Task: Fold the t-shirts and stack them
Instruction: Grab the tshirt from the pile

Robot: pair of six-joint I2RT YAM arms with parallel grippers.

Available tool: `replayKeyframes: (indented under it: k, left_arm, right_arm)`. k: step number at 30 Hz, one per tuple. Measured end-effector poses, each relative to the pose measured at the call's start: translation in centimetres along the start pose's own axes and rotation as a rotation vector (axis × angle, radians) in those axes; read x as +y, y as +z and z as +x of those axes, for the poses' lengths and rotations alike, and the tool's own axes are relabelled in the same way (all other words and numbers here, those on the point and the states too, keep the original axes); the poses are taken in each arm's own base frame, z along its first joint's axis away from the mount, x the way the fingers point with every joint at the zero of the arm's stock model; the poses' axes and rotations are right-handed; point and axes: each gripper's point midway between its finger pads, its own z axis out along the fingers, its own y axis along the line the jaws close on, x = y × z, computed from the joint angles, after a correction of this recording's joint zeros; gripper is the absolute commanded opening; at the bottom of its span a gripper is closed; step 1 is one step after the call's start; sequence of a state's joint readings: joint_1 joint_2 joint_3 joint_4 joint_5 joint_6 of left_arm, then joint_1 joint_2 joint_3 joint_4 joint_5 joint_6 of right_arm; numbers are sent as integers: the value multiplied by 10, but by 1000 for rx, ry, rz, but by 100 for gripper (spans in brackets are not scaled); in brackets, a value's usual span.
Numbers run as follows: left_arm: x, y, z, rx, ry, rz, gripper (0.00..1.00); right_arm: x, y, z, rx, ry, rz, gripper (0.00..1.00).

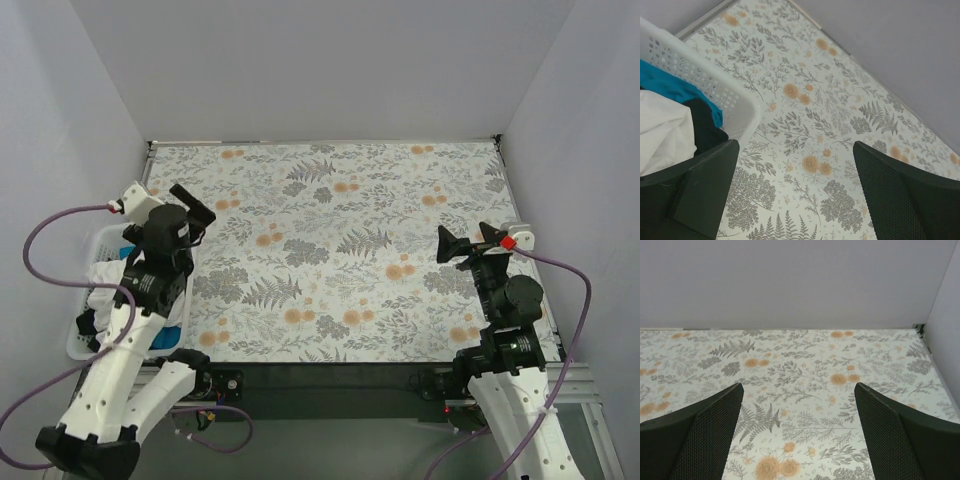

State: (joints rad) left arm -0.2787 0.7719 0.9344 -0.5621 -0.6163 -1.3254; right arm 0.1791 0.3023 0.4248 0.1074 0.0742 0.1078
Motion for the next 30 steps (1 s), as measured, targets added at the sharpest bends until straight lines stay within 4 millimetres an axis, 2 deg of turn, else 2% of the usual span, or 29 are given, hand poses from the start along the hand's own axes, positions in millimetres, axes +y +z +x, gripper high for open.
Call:
replayKeyframes:
  k: [4, 7, 10, 13, 15, 17, 21, 24, 28, 30]
  left_arm:
    - [-5, 31, 13, 51, -5, -135, 98]
    - [8, 54, 24, 73, -15, -261, 98]
    - [40, 75, 30, 87, -31, -408, 98]
    - [87, 90, 31, 91, -59, -602, 98]
    - [116, 91, 32, 93, -75, -713, 97]
    - [137, 83, 31, 83, -98, -803, 95]
    - [154, 69, 25, 28, -107, -860, 97]
    - [169, 61, 32, 24, -113, -892, 96]
    - [190, 58, 46, 50, -104, -960, 83]
    - [193, 59, 51, 63, -95, -975, 60]
  right_arm:
    - [4, 2, 28, 66, 40, -18, 98]
    - [6, 0, 46, 106, 60, -25, 98]
    - [9, -1, 56, 126, 70, -36, 98]
    - [12, -2, 61, 136, 77, -46, 98]
    - [14, -2, 63, 142, 78, -53, 98]
    - [17, -3, 65, 146, 79, -65, 98]
    - [23, -3, 69, 161, 77, -86, 98]
    - [25, -3, 72, 169, 74, -94, 98]
    - [26, -4, 75, 176, 70, -99, 98]
    - [26, -4, 74, 175, 67, -99, 98]
